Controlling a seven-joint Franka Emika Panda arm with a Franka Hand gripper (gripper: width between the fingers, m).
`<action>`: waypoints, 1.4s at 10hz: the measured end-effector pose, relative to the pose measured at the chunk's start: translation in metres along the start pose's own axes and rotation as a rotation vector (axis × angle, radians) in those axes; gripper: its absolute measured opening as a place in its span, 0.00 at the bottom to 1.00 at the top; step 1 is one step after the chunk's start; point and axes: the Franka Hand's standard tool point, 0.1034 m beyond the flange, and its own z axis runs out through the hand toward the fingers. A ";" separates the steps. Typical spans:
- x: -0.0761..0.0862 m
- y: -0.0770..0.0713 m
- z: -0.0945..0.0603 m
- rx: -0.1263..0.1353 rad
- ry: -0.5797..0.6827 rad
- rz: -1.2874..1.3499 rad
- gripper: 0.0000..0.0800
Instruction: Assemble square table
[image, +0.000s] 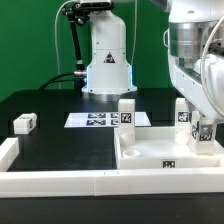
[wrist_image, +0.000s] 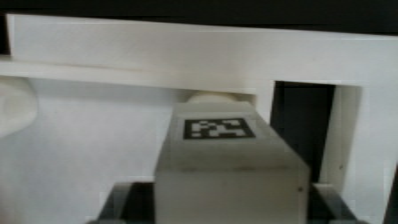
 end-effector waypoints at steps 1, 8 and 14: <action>0.000 0.000 0.000 0.000 0.000 -0.014 0.37; -0.004 -0.004 -0.003 0.033 0.010 -0.583 0.81; -0.009 -0.003 -0.003 0.026 0.026 -1.066 0.81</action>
Offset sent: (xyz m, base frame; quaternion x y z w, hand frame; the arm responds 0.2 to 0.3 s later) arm -0.0052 0.0093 0.0126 -0.0152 -0.0175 -0.0906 0.9956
